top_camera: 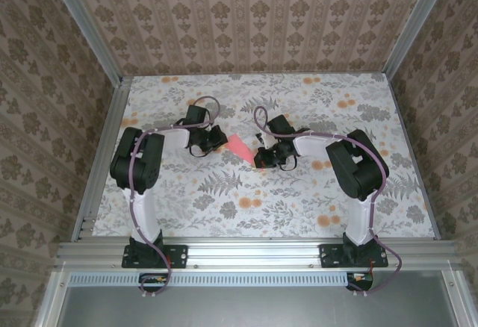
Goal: Fold a paper plane with a square sheet of paper (pick it up from the middle)
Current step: Fold the wing for the fifth time at the center of the table, then turn over a paper plane at the center of the table.
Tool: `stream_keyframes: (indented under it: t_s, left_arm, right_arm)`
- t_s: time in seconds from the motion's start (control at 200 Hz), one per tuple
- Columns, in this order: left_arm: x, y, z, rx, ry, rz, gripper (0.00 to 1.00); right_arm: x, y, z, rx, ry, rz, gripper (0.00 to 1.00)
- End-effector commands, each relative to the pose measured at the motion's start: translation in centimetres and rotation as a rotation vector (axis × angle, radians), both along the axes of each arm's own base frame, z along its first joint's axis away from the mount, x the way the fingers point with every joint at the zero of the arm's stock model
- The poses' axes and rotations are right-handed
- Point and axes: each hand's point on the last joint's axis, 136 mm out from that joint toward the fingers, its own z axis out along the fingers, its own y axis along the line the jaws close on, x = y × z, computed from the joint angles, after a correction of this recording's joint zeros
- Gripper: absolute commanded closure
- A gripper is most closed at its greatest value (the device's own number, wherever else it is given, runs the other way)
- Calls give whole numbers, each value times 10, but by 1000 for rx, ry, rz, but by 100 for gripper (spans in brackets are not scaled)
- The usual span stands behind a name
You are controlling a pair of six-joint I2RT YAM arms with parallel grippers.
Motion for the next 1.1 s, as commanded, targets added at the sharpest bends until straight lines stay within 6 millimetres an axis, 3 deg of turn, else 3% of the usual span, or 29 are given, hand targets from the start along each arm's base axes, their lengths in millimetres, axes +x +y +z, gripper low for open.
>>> stream_keyframes:
  t_s: [0.0, 0.22, 0.3, 0.505, 0.6, 0.67, 0.76, 0.875, 0.9, 0.985, 1.095]
  left_arm:
    - [9, 63, -25, 196, 0, 135, 90]
    - [16, 66, -7, 204, -38, 115, 90]
    - [16, 69, 1, 222, -55, 117, 89]
    - [9, 76, 27, 247, -92, 138, 81]
    - [0, 73, 40, 273, -108, 128, 74]
    - [-8, 68, 50, 296, -114, 113, 67]
    - [-20, 58, 58, 337, -108, 81, 57]
    - [-30, 45, 67, 402, -103, 49, 43]
    - [-37, 30, 69, 408, -109, 13, 39]
    - [-47, 12, 72, 435, -99, -12, 29]
    - [-53, -16, 70, 417, -75, -40, 24]
  right_arm:
    - [-40, -31, -39, -152, 174, -23, 98]
    - [-37, -28, -35, -137, 165, -24, 98]
    - [-32, -21, -24, -106, 135, -22, 98]
    - [-7, 15, 39, 119, 0, -10, 86]
    - [4, 22, 70, 192, -84, -20, 82]
    - [10, 22, 89, 215, -150, -32, 73]
    - [18, 9, 105, 191, -250, -71, 62]
    - [29, -21, 109, 99, -335, -168, 48]
    - [31, -27, 110, 82, -349, -186, 45]
    - [37, -49, 109, 25, -385, -257, 37]
    - [43, -69, 109, -4, -419, -310, 29]
